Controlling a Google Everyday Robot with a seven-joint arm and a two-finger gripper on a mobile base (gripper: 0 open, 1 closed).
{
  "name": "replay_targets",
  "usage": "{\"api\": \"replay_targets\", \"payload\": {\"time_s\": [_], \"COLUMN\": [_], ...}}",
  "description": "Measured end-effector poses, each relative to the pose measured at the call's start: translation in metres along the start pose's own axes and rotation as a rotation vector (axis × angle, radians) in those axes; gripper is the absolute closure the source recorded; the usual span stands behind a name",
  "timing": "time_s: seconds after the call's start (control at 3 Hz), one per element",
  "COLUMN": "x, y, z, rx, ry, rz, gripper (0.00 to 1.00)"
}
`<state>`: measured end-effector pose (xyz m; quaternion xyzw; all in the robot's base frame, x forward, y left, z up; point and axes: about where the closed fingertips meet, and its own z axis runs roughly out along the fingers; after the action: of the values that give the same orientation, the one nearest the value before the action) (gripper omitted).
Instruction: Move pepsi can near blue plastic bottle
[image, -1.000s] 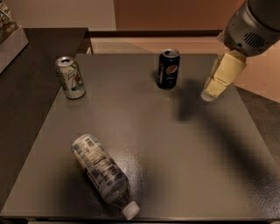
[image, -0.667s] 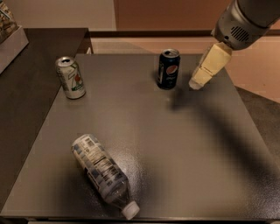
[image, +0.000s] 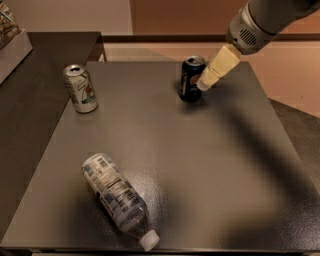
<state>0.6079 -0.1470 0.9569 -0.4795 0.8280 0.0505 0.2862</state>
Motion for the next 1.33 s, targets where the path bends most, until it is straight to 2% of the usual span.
{"api": "replay_targets", "payload": {"time_s": [0.33, 0.67, 1.0, 1.33], "x": [-0.01, -0.024, -0.026, -0.025], "y": [-0.003, -0.012, -0.014, -0.017], "z": [0.025, 0.074, 0.081, 0.082], "rx": [-0.01, -0.003, -0.007, -0.003], "ry": [-0.009, -0.008, -0.004, -0.001], "rz": [0.022, 0.077, 0.084, 0.089], "gripper": [0.0, 0.0, 0.0, 0.17]}}
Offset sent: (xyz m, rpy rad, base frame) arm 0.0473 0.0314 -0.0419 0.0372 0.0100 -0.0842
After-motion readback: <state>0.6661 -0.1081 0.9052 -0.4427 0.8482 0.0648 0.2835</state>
